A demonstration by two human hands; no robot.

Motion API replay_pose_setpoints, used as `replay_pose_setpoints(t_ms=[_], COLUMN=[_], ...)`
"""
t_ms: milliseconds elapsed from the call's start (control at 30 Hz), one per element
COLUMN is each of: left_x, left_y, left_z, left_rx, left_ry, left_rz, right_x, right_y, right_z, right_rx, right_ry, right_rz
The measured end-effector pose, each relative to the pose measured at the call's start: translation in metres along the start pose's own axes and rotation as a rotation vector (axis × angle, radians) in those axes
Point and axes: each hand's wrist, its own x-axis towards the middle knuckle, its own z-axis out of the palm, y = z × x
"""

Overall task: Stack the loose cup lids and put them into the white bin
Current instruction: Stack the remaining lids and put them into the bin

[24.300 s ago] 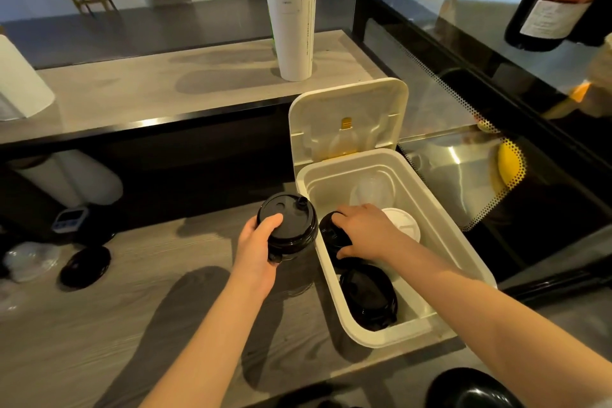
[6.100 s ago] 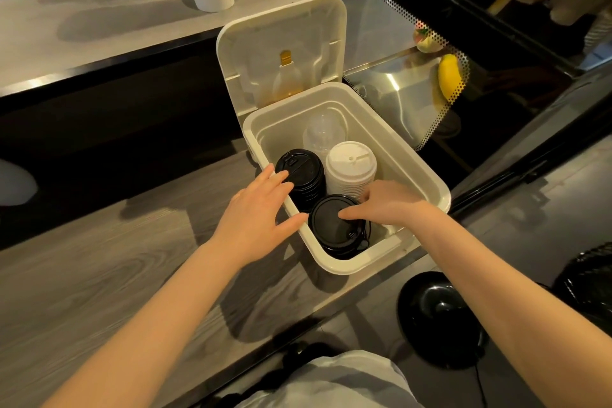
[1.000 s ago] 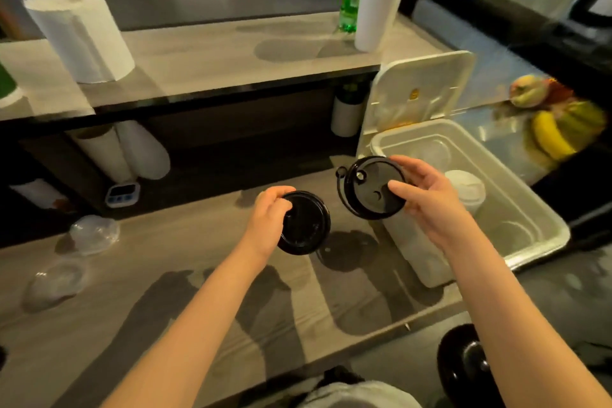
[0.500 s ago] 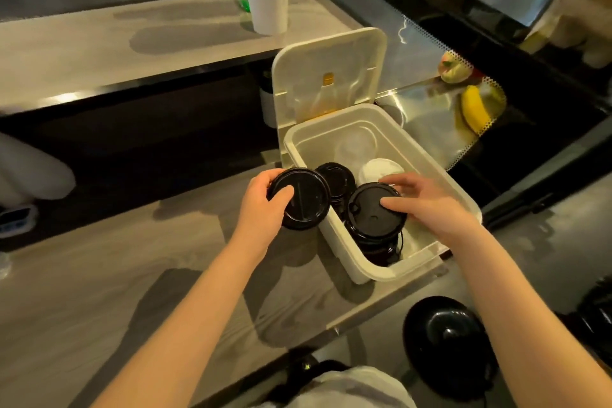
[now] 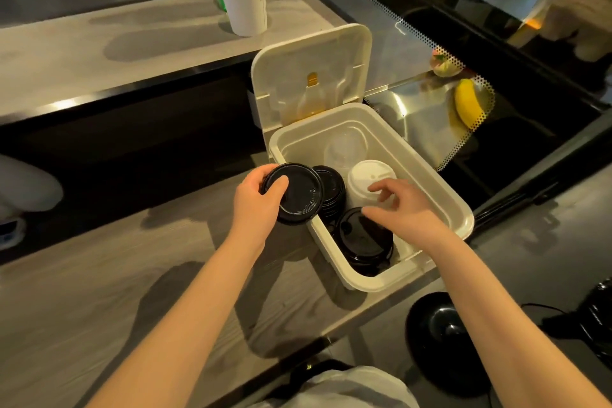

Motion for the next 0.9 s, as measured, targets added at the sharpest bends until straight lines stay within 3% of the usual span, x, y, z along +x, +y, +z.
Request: replay_pose_setpoints(t_ms=[67, 167, 300, 400, 533, 700, 900], left_x=[0.005, 0.013, 0.019, 0.026, 0.038, 0.037, 0.037], left_y=[0.008, 0.022, 0.035, 0.032, 0.011, -0.006, -0.007], left_z=[0.007, 0.02, 0.032, 0.029, 0.01, 0.002, 0.001], left_rx=[-0.005, -0.022, -0.092, 0.034, 0.369, 0.519, 0.513], left_ry=[-0.05, -0.105, -0.13, -0.094, -0.03, -0.17, -0.176], left_rz=[0.036, 0.071, 0.061, 0.047, 0.027, -0.108, -0.091], right_x=[0.006, 0.022, 0.041, 0.058, 0.095, 0.122, 0.116], right_y=[-0.015, -0.042, -0.061, -0.06, -0.055, -0.06, -0.065], right_z=[-0.006, -0.009, -0.005, -0.007, -0.008, 0.012, 0.027], right_rx=[0.171, 0.356, 0.389, 0.402, 0.182, -0.146, -0.555], right_ry=[0.044, -0.086, -0.091, -0.076, -0.218, -0.379, -0.201], right_rz=[-0.016, -0.082, -0.175, -0.173, -0.004, -0.015, -0.155])
